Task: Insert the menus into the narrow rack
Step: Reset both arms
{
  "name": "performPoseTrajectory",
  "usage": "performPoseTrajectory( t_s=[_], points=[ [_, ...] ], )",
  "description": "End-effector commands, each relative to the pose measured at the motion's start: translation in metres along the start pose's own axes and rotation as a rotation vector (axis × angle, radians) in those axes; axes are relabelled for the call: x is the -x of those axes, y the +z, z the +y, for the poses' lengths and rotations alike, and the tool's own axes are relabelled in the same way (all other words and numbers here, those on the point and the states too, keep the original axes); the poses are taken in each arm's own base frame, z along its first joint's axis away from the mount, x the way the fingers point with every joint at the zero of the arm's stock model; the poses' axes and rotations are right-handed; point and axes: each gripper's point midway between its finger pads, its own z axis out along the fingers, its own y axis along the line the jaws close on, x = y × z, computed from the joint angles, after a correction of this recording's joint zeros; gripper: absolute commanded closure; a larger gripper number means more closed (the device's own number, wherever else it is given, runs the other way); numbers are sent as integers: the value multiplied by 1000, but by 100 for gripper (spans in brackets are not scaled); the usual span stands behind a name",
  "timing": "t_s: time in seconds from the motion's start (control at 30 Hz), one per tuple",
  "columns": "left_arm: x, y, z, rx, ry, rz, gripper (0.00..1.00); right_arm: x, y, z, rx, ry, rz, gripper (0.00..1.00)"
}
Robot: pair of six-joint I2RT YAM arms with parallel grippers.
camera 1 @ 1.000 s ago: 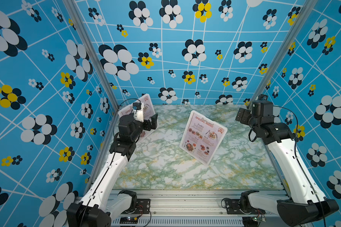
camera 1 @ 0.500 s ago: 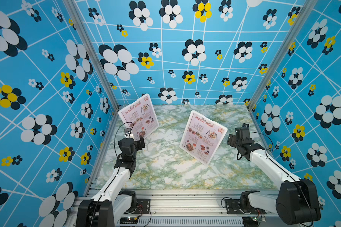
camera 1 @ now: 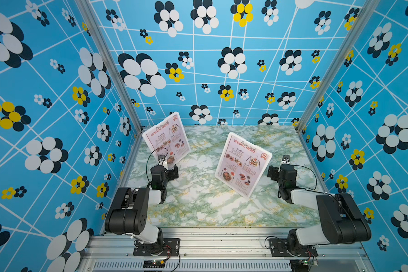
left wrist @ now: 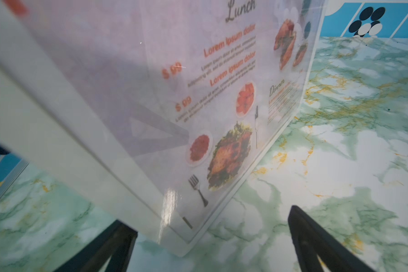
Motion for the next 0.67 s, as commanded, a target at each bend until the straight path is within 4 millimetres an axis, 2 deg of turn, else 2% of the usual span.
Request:
performPoseTrajectory(
  t_s=[0.0, 0.07, 0.13, 0.47, 0.53, 0.63],
  points=[
    [15, 1, -7, -39, 20, -68, 1, 30, 2, 3, 70, 39, -95, 1],
    [15, 1, -7, -38, 20, -65, 1, 33, 2, 5, 78, 39, -150, 1],
    [15, 0, -7, -38, 22, -67, 1, 31, 1, 4, 61, 28, -94, 1],
    [15, 0, -8, -37, 24, -70, 1, 31, 1, 4, 63, 31, -105, 1],
    [15, 0, -8, -39, 24, -69, 0, 31, 1, 16, 130, -1, -98, 1],
    [15, 0, -7, -37, 23, -69, 0, 31, 1, 17, 146, -4, -99, 1]
  ],
)
